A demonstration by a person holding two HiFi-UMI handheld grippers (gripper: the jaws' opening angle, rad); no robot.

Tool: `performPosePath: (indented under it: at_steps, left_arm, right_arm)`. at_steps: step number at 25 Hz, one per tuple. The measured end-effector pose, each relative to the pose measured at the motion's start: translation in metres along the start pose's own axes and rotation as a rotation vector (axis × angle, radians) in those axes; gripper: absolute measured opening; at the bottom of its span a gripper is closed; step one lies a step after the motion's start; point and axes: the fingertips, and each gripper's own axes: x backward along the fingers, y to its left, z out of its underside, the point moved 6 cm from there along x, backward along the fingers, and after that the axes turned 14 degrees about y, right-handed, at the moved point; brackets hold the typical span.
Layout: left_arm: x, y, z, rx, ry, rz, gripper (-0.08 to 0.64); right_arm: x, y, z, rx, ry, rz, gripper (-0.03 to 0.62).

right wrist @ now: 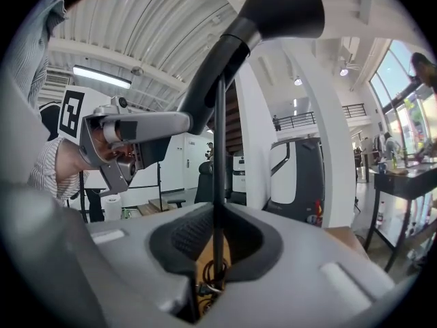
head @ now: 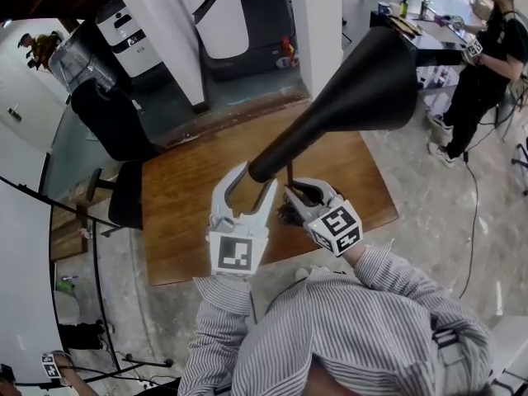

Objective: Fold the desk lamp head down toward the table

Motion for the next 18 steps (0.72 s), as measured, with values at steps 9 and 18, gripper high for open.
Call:
performPosePath:
  at_steps: [9,18]
  left_arm:
    - [-0.001,0.003,-0.004,0.002,0.028,0.038,0.209]
    - [0.006,0.013,-0.013,-0.115,0.072,0.072,0.209]
  right_arm:
    - [0.000,-0.002,0.002,-0.007,-0.022,-0.018,0.038]
    - [0.001,-0.001,0.002,-0.023,-0.021,-0.010,0.038]
